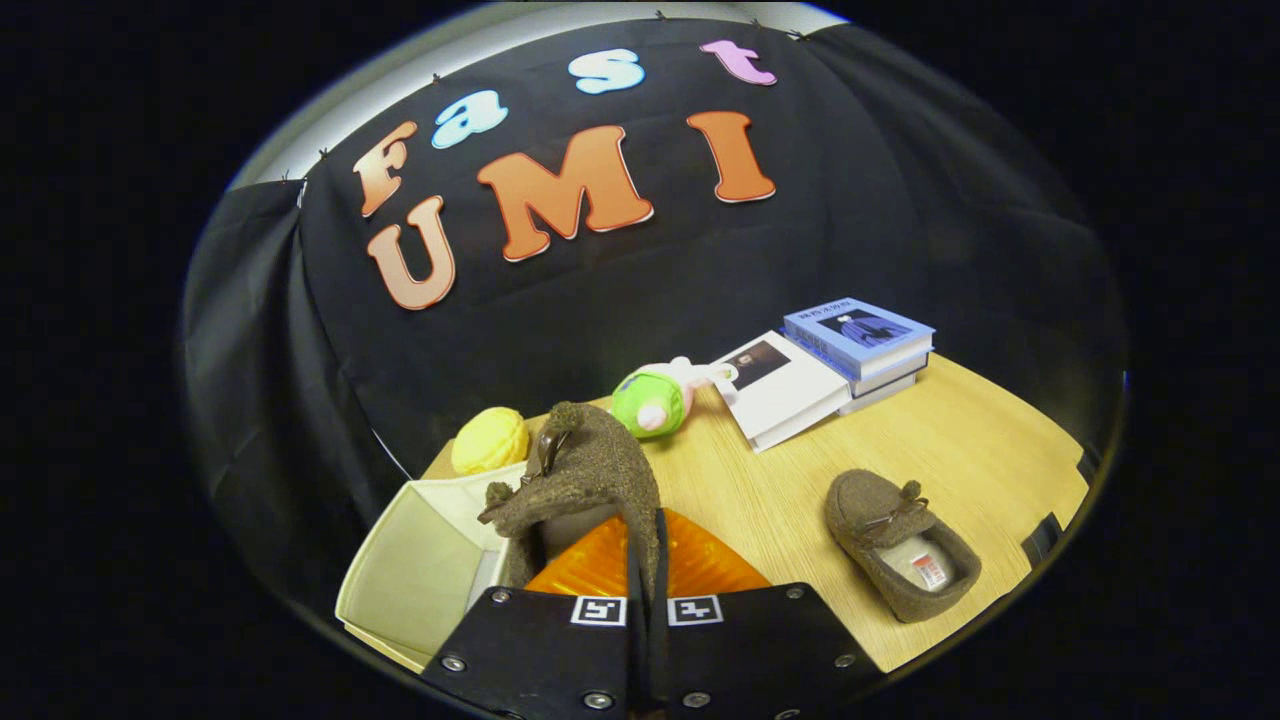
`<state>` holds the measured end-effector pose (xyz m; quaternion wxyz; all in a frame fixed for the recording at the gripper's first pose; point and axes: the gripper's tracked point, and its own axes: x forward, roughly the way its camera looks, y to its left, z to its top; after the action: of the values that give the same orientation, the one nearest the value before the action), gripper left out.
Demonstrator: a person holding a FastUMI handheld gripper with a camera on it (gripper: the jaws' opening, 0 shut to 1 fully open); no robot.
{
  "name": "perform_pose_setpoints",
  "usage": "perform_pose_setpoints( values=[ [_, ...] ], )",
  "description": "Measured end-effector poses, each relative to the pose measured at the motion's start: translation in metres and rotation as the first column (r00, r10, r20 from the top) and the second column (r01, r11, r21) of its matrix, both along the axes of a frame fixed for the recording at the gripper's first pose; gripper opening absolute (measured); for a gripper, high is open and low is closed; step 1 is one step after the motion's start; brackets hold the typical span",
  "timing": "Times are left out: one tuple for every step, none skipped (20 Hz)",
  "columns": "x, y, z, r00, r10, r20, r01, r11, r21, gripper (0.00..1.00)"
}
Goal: Open the storage box then place both shoes into the box .Put the left shoe in first, then the right shoe, with the right side of both shoes facing outward in a uniform manner.
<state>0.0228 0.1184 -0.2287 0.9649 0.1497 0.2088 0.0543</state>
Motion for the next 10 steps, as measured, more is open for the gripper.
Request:
perform_pose_setpoints(
  values=[
    [-0.002,0.012,0.010,1.000,0.013,0.014,-0.013,1.000,0.016,0.01],
    [-0.003,0.024,0.018,0.999,0.026,0.026,-0.026,0.999,0.027,0.01],
    [-0.005,0.036,0.024,0.998,0.042,0.038,-0.043,0.999,0.029,0.01],
    [-0.006,0.050,0.029,0.997,0.059,0.049,-0.060,0.998,0.027,0.01],
    [-0.008,0.064,0.031,0.996,0.077,0.054,-0.079,0.997,0.028,0.01],
    [-0.009,0.081,0.029,0.994,0.099,0.051,-0.101,0.994,0.034,0.01],
    [-0.013,0.099,0.025,0.992,0.120,0.043,-0.122,0.991,0.051,0.01],
    [-0.016,0.115,0.019,0.990,0.137,0.032,-0.139,0.988,0.072,0.01],
    [-0.020,0.128,0.010,0.989,0.144,0.016,-0.145,0.985,0.092,0.01],
    [-0.022,0.139,0.004,0.990,0.142,0.006,-0.142,0.984,0.103,0.01]
  ],
)
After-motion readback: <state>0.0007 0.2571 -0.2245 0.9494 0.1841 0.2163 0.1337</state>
